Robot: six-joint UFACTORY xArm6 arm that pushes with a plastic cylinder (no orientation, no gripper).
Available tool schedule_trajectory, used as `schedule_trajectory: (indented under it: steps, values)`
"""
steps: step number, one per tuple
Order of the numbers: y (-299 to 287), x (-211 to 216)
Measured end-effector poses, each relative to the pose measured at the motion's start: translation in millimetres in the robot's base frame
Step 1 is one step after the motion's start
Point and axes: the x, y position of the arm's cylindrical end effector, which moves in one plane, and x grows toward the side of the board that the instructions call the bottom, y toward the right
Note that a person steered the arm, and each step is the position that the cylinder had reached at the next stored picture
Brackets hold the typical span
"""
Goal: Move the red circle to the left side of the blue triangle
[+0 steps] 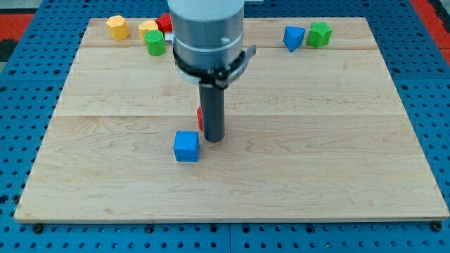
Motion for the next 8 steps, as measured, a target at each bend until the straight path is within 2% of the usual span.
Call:
schedule_trajectory:
  steps: [1,2,4,6,7,8]
  values:
    - [-3.2,-43.7]
    - [-41.2,-50.2]
    - [-57.5,-104.9]
    - [84.9,-136.6]
    - [86.9,-140.3]
    - [39.9,-132.2]
